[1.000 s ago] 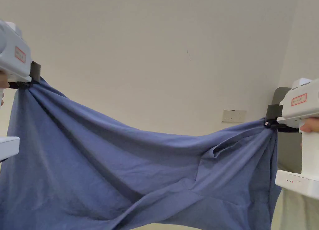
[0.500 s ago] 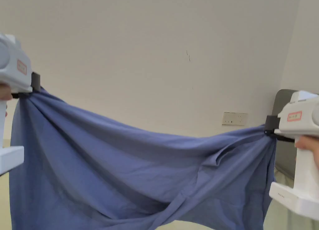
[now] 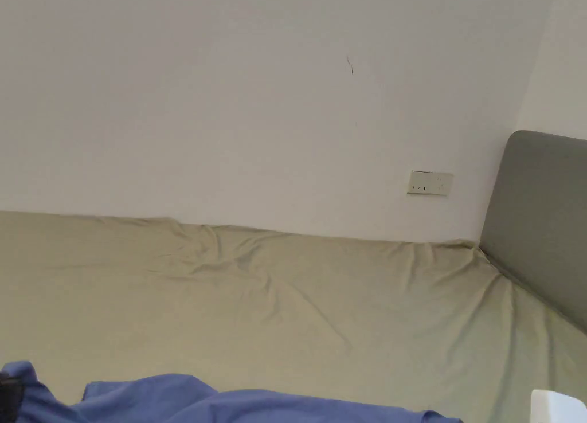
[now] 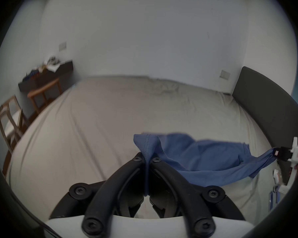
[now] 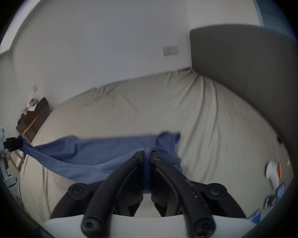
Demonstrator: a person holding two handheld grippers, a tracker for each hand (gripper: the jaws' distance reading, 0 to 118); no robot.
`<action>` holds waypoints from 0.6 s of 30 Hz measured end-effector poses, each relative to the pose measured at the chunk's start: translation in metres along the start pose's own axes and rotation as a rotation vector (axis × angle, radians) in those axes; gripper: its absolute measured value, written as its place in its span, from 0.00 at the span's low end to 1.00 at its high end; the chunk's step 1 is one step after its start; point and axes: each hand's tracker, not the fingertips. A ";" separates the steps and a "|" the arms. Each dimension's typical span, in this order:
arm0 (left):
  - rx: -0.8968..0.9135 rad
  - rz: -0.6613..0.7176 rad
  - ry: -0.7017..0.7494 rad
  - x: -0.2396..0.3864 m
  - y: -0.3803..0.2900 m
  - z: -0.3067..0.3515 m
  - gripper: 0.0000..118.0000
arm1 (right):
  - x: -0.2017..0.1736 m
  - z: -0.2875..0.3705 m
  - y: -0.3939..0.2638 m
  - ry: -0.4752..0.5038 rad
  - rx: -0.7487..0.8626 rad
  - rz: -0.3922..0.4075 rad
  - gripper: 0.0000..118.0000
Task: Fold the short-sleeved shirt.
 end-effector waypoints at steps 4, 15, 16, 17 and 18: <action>-0.072 0.032 0.008 -0.024 -0.065 0.022 0.03 | 0.011 0.019 -0.058 -0.011 -0.060 0.005 0.08; -0.165 0.038 0.036 -0.045 -0.182 0.106 0.03 | 0.017 0.079 -0.158 -0.028 -0.159 0.005 0.08; -0.176 0.023 0.042 -0.045 -0.190 0.112 0.03 | 0.017 0.084 -0.167 -0.033 -0.166 0.010 0.08; -0.187 0.024 0.044 -0.045 -0.197 0.117 0.03 | 0.018 0.089 -0.175 -0.037 -0.172 0.010 0.08; -0.197 0.029 0.037 -0.047 -0.203 0.122 0.03 | 0.020 0.094 -0.180 -0.033 -0.180 0.007 0.08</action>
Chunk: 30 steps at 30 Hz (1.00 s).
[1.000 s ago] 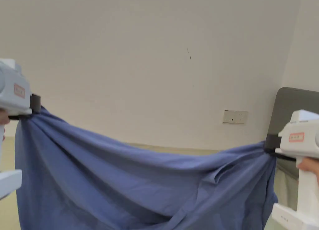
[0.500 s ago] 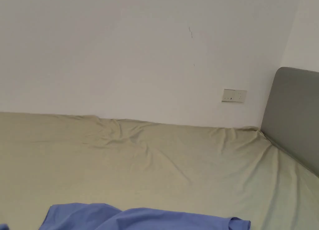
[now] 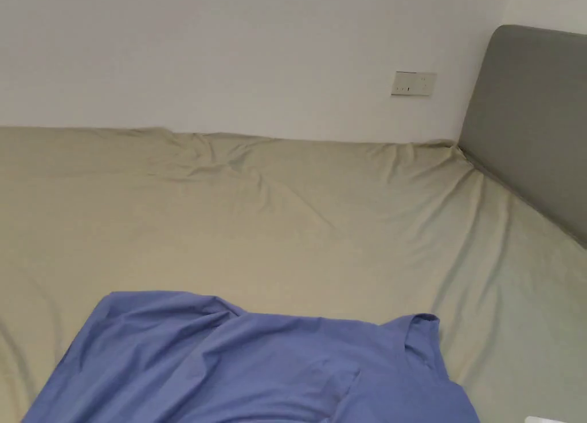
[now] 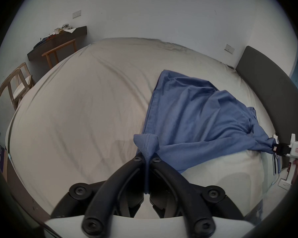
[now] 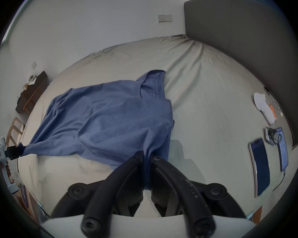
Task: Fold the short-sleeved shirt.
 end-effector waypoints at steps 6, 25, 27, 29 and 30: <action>-0.020 0.055 -0.017 -0.007 -0.034 0.019 0.03 | 0.006 0.021 -0.041 -0.044 -0.024 0.047 0.08; 0.032 0.171 0.027 -0.014 -0.090 0.058 0.66 | 0.023 0.083 -0.112 -0.004 0.025 -0.164 0.73; 0.117 0.166 0.027 -0.004 -0.089 0.075 0.71 | 0.015 0.101 -0.113 -0.043 0.124 -0.124 0.91; 0.191 0.161 0.005 0.008 -0.088 0.088 0.81 | 0.005 0.114 -0.111 -0.068 0.177 -0.083 1.00; 0.216 0.164 -0.002 0.013 -0.088 0.092 0.84 | 0.000 0.117 -0.111 -0.068 0.187 -0.071 1.00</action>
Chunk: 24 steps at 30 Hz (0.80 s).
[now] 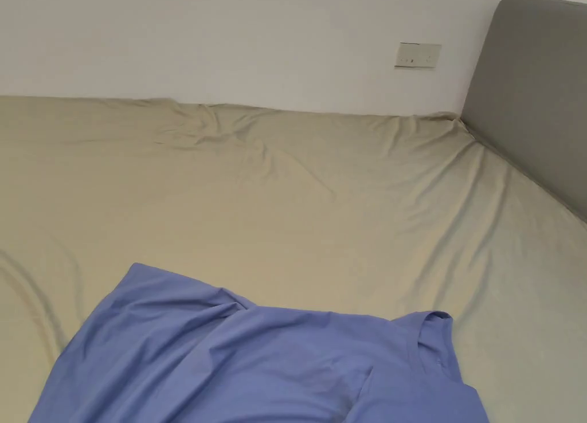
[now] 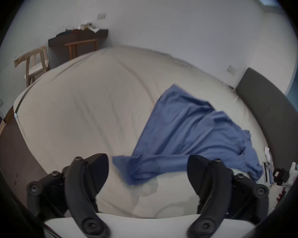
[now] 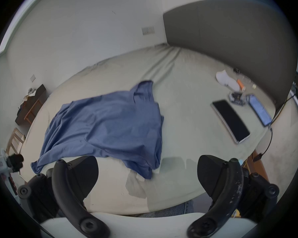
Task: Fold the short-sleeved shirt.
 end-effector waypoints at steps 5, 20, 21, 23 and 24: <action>0.052 0.057 -0.024 0.015 -0.011 0.012 0.57 | -0.020 0.009 -0.006 0.047 0.004 -0.038 0.72; -0.140 0.156 0.104 -0.040 -0.032 -0.061 0.88 | -0.030 0.009 -0.008 0.131 -0.036 -0.076 0.01; -0.153 0.153 0.086 -0.043 -0.035 -0.066 0.88 | -0.028 0.009 -0.007 0.128 -0.037 -0.084 0.01; -0.158 0.127 0.070 -0.043 -0.040 -0.075 0.86 | -0.025 0.008 -0.006 0.119 -0.035 -0.098 0.01; -0.166 0.108 0.093 -0.042 -0.042 -0.080 0.81 | -0.023 0.007 -0.006 0.108 -0.040 -0.099 0.01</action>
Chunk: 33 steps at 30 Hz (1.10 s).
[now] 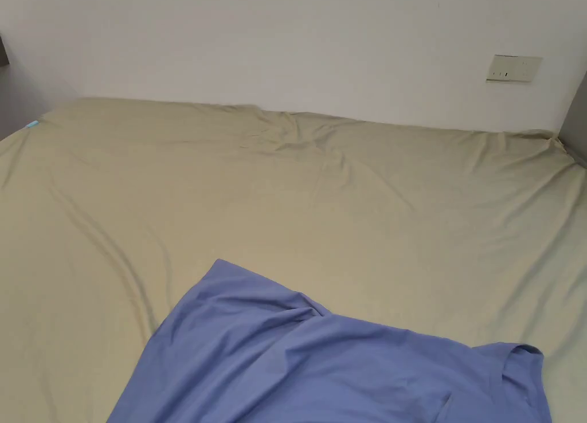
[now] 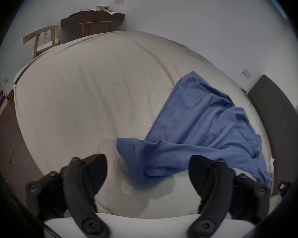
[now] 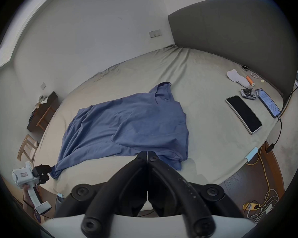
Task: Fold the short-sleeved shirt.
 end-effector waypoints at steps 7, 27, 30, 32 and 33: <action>-0.061 0.059 -0.002 0.014 0.003 -0.020 0.08 | 0.007 -0.002 -0.003 -0.057 0.001 -0.004 0.02; -0.057 0.010 0.022 0.027 0.002 -0.014 0.08 | 0.042 -0.107 0.013 -0.075 -0.139 0.017 0.51; -0.061 0.015 0.026 0.031 0.003 -0.012 0.08 | 0.034 -0.102 0.014 -0.083 -0.106 0.053 0.04; -0.078 0.025 0.037 0.033 0.010 -0.011 0.08 | 0.033 -0.095 0.022 -0.073 -0.104 0.049 0.04; -0.087 0.032 0.034 0.034 0.014 -0.008 0.08 | 0.032 -0.090 0.028 -0.064 -0.087 0.037 0.04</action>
